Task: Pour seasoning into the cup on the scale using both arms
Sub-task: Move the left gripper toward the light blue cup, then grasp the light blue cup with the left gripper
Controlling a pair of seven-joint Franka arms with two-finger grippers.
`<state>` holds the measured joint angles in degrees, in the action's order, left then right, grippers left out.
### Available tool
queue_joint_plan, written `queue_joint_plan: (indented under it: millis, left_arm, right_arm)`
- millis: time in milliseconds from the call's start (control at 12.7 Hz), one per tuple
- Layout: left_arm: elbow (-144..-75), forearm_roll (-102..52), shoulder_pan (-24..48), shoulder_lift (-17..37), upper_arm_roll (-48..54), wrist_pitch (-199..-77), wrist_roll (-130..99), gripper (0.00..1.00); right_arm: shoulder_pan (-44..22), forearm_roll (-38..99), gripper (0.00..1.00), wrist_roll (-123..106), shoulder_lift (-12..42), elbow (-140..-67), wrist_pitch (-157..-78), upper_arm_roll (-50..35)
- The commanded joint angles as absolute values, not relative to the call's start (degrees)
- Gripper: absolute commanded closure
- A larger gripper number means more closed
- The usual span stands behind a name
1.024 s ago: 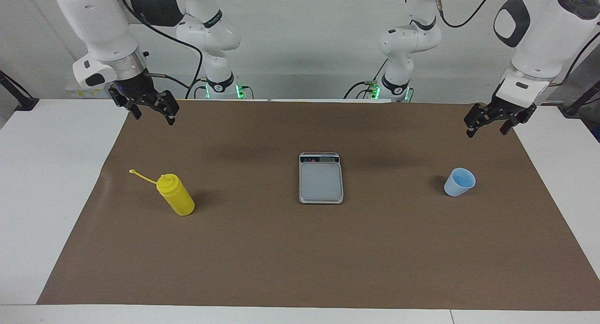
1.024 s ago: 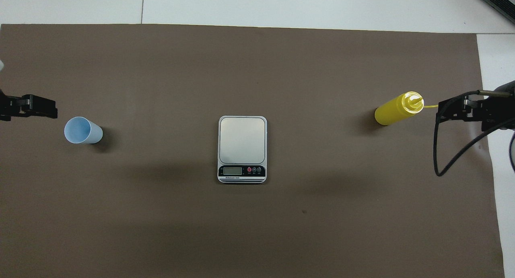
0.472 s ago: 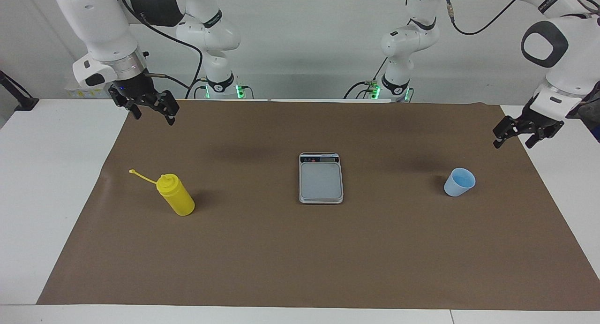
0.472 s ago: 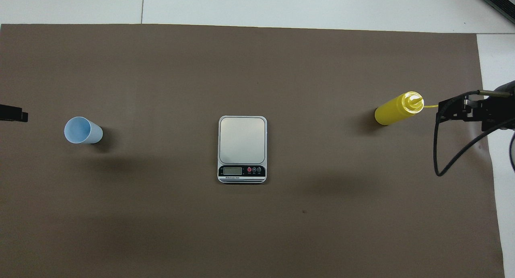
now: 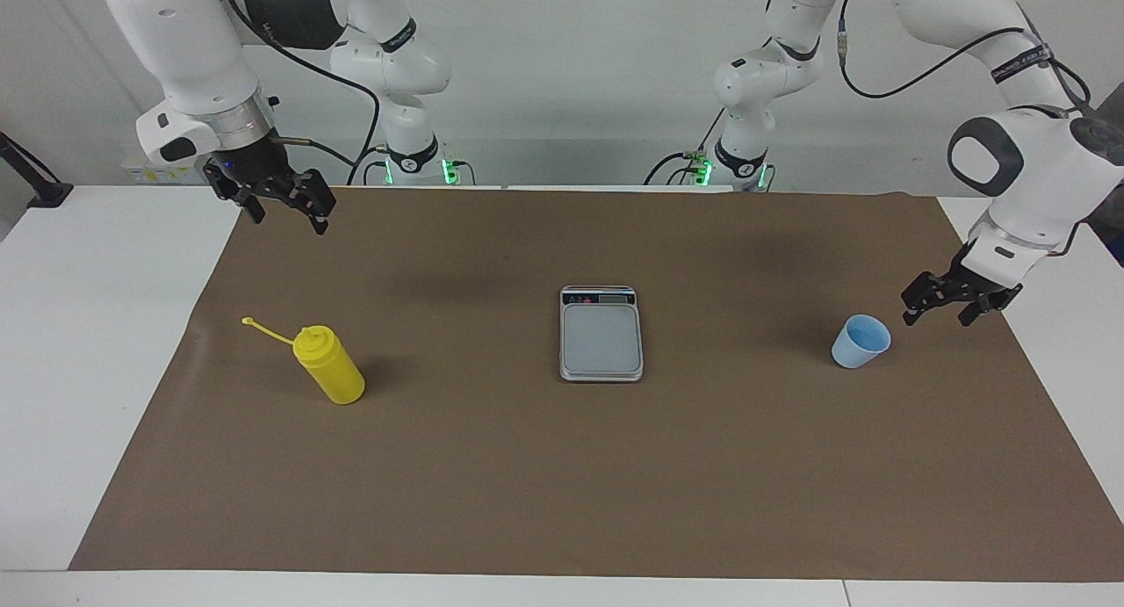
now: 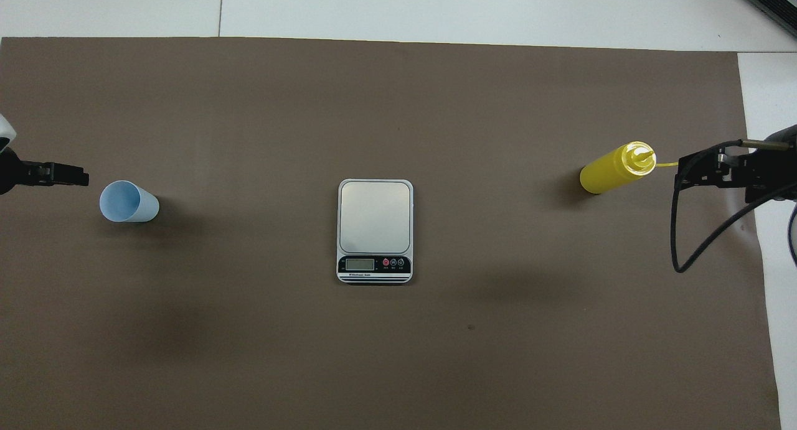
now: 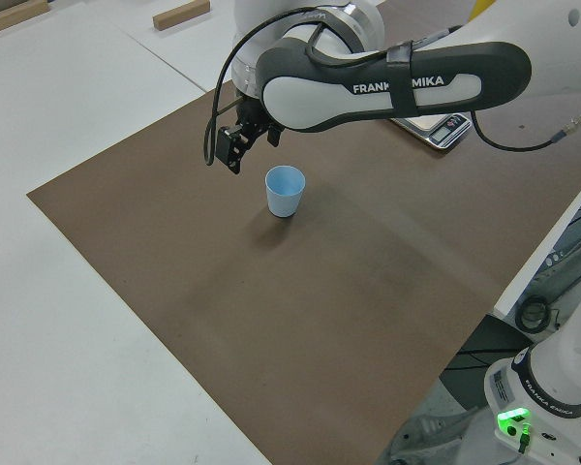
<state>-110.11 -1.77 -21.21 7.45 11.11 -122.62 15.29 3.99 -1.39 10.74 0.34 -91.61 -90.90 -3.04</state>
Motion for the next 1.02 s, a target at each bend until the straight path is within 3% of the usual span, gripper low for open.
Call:
queue_joint_plan:
  millis: [0, 236, 945]
  left_arm:
    - [-113.99, -2.90, -20.74, 5.71, 10.81, -125.15, 18.01, 0.00]
    - [-118.55, -2.90, -21.18, 5.80, 10.81, -129.88, 20.21, 0.00]
    - [-119.70, -2.90, -20.83, 8.61, 10.72, -133.85, 21.53, 0.03]
  right_arm:
    - [4.31, -0.53, 0.00, 9.84, -0.97, -92.81, -90.44, -3.08]
    - [4.31, -0.53, 0.00, 9.76, -0.97, -92.90, -90.44, -3.08]
    - [4.31, -0.53, 0.00, 9.76, -0.97, -92.81, -90.44, -3.08]
